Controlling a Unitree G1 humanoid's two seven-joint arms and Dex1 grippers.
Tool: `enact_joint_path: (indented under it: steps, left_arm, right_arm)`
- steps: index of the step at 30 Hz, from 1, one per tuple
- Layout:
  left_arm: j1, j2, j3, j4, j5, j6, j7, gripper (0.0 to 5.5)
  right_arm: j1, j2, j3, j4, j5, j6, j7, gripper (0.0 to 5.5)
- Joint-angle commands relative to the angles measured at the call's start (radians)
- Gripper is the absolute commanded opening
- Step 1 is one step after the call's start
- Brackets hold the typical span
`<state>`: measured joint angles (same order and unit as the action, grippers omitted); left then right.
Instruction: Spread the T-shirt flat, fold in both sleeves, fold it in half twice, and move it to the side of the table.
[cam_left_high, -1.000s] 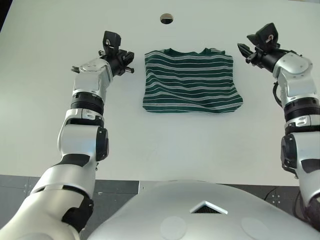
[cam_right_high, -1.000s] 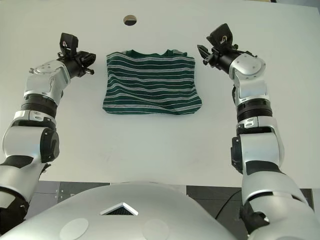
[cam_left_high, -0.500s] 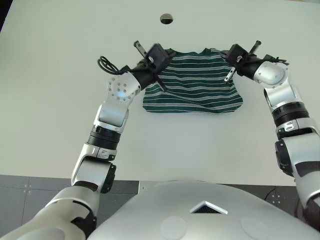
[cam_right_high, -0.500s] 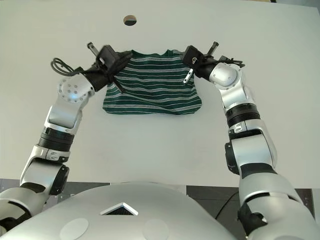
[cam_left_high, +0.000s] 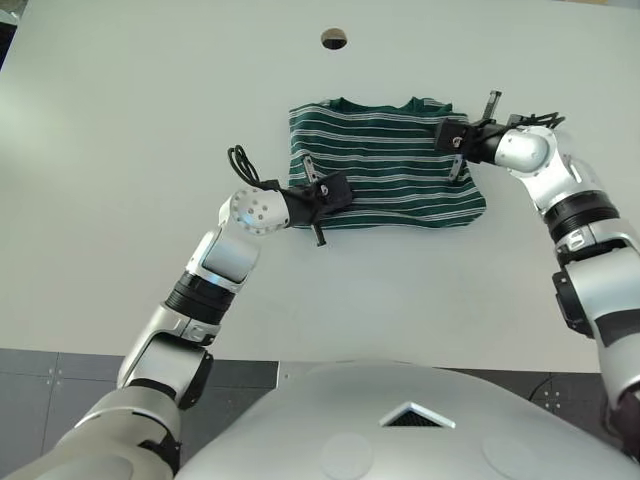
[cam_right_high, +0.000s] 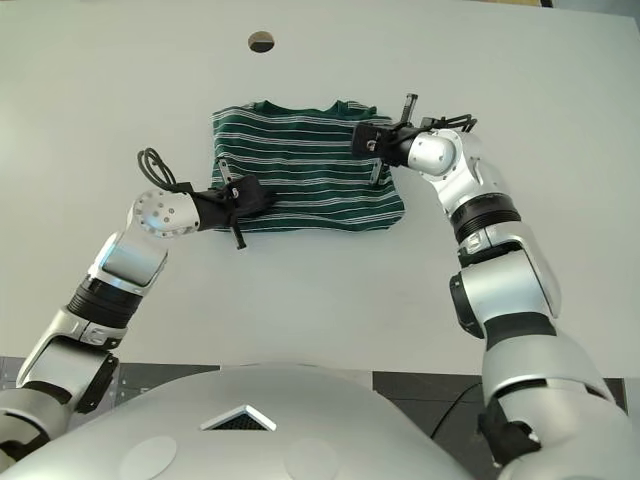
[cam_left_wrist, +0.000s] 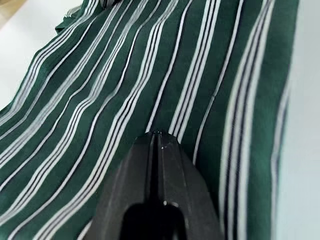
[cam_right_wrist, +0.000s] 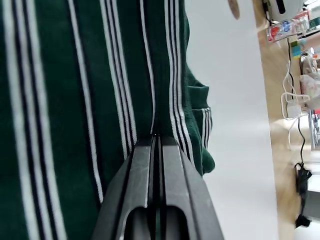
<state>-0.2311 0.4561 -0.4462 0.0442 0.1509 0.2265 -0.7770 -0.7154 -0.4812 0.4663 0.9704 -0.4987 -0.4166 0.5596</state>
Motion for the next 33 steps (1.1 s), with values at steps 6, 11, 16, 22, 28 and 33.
enact_joint_path:
  steps: [6, 11, 16, 22, 28, 33]
  left_arm:
    - [-0.043, 0.111, 0.010, 0.139, 0.049, -0.122, -0.051, 0.14]
    - [-0.064, 0.099, 0.018, 0.178, 0.042, -0.225, -0.041, 0.14]
    - [-0.082, 0.058, 0.037, 0.214, 0.042, -0.340, 0.014, 0.14]
    - [-0.086, 0.045, 0.099, 0.191, 0.002, -0.397, 0.039, 0.14]
    - [-0.011, 0.090, 0.243, 0.067, -0.139, -0.398, 0.019, 0.14]
    - [0.132, 0.169, 0.271, -0.062, -0.126, -0.459, 0.003, 0.14]
  right_arm:
    - [0.362, -0.304, 0.038, -0.667, 0.198, 0.082, 0.508, 0.10]
    - [0.531, -0.339, 0.047, -1.090, 0.431, 0.296, 0.662, 0.10]
    - [0.568, -0.281, 0.098, -1.212, 0.426, 0.380, 0.669, 0.10]
    - [0.552, -0.275, -0.017, -1.188, 0.472, 0.387, 0.603, 0.10]
    - [0.525, -0.274, -0.228, -1.185, 0.582, 0.317, 0.510, 0.10]
    - [0.514, -0.350, -0.204, -1.037, 0.307, 0.075, 0.407, 0.10]
